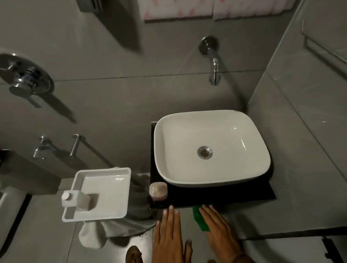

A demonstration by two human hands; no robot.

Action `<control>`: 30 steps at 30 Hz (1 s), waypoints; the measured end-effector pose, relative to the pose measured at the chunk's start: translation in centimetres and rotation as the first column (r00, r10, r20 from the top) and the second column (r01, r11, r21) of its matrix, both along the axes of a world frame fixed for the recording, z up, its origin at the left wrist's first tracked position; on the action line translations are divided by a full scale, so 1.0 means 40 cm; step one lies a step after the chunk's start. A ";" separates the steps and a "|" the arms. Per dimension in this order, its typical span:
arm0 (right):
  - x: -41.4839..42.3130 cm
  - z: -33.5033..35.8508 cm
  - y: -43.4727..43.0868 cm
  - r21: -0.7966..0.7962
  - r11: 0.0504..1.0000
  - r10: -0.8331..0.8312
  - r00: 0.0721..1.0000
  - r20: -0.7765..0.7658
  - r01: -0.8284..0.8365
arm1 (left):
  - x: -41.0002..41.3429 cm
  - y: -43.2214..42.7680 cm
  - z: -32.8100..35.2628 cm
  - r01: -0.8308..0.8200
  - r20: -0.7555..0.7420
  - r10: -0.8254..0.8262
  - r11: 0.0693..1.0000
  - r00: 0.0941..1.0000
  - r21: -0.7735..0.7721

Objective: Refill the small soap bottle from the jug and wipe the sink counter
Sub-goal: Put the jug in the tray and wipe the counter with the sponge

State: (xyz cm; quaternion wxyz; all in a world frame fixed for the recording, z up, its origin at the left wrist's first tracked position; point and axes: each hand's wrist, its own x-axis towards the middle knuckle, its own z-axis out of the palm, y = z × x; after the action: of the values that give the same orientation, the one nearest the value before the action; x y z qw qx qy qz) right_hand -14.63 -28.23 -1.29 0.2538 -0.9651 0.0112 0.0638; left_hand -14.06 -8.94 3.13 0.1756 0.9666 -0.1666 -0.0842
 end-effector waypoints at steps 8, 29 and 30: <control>0.097 -0.074 -0.149 -0.105 0.991 -0.093 0.995 -0.044 0.088 | 0.159 -0.117 0.006 0.032 -0.037 -0.029 0.996 0.999 0.082; 0.097 -0.116 -0.068 -0.163 0.962 0.237 0.965 0.115 -0.217 | 0.191 -0.092 -0.026 0.070 0.005 -0.070 0.998 0.998 0.007; 0.092 -0.116 -0.110 -0.191 0.961 0.228 0.963 0.145 -0.199 | 0.193 -0.090 -0.025 0.077 -0.001 -0.077 0.997 0.997 0.013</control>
State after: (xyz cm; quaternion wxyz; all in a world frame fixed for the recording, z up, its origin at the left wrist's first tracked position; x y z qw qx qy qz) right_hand -10.93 -32.63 -5.94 0.1600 -0.9811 -0.1087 0.0092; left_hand -6.33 -12.56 2.12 0.1658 0.9606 -0.2031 -0.0920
